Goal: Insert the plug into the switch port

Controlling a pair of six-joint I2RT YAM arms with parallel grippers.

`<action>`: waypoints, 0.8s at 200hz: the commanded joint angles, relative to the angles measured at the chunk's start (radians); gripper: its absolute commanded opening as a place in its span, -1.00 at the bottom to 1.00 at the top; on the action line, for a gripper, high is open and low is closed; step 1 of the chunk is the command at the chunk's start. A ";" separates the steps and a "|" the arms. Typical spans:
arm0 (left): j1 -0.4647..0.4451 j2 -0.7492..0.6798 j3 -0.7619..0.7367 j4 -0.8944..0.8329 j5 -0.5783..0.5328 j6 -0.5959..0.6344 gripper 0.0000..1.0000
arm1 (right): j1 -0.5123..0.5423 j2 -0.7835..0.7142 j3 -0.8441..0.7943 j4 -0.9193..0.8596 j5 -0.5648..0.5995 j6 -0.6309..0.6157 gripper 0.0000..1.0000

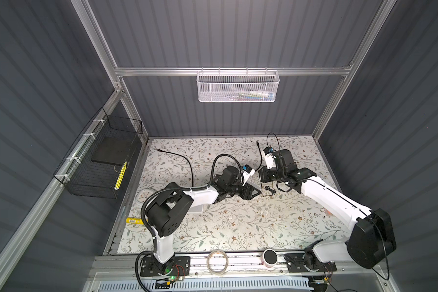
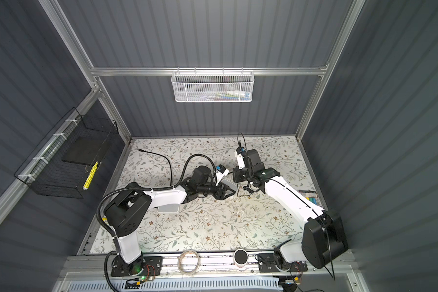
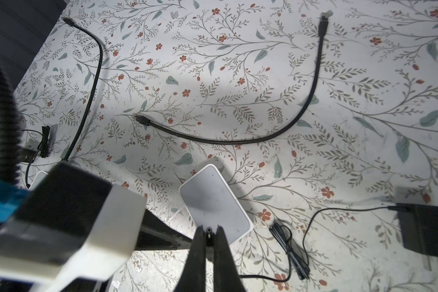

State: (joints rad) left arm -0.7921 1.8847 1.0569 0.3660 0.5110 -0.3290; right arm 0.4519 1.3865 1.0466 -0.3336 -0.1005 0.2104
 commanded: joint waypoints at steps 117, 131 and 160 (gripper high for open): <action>0.090 -0.057 0.035 0.046 -0.033 -0.036 -0.01 | -0.110 -0.008 0.005 -0.144 0.001 -0.029 -0.73; 0.121 -0.120 0.014 -0.018 -0.081 -0.001 0.00 | -0.127 0.054 0.058 -0.203 0.027 -0.047 -0.62; 0.172 -0.204 -0.015 -0.081 -0.105 0.015 0.01 | -0.130 0.227 0.172 -0.283 -0.003 -0.046 -0.48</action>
State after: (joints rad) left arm -0.6491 1.7584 1.0660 0.3420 0.4446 -0.3443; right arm 0.3183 1.5021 1.1381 -0.5022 -0.0830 0.1829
